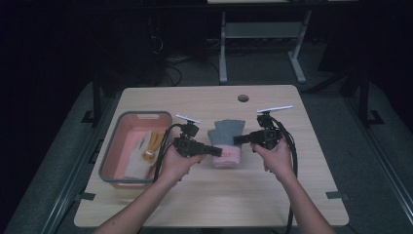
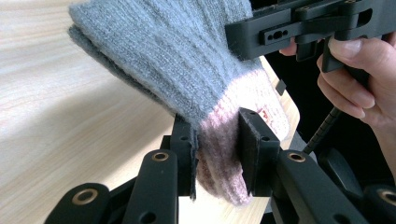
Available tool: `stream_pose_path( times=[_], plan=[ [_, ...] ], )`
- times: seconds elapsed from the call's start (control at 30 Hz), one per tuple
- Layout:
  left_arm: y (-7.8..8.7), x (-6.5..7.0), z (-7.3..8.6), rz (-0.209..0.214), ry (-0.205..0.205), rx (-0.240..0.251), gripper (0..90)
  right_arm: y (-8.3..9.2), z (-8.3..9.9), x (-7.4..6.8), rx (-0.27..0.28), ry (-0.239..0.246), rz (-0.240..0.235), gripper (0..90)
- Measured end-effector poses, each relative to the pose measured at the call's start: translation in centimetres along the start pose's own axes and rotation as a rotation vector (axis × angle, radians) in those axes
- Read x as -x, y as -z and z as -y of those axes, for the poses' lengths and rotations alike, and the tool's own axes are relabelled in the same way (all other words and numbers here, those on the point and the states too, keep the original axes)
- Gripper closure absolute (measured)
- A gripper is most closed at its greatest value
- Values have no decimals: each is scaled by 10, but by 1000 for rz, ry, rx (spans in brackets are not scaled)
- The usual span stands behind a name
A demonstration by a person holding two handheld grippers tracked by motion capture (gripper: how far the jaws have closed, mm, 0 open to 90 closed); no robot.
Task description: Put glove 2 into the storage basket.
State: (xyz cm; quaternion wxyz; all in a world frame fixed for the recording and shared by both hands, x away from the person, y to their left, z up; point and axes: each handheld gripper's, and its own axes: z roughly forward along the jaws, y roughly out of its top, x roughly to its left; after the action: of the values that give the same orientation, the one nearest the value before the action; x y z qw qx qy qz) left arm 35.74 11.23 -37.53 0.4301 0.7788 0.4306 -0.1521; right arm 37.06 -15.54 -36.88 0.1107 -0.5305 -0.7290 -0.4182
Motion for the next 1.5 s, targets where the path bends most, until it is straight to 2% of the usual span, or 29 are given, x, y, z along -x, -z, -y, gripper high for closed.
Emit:
stream_pose_path(
  times=[0.17,0.83,1.13,1.5],
  plan=[
    [8,-3,0,-3,1,7,697,-4,-5,-7,-1,18,-5,787],
    [42,-17,3,-26,-1,33,697,-27,-22,-28,-16,35,-52,786],
    [58,-25,8,-35,21,54,696,-40,-31,-43,-33,51,-65,786],
    [73,-30,10,-28,20,70,696,-50,-37,-53,-30,64,-91,786]
  ],
)
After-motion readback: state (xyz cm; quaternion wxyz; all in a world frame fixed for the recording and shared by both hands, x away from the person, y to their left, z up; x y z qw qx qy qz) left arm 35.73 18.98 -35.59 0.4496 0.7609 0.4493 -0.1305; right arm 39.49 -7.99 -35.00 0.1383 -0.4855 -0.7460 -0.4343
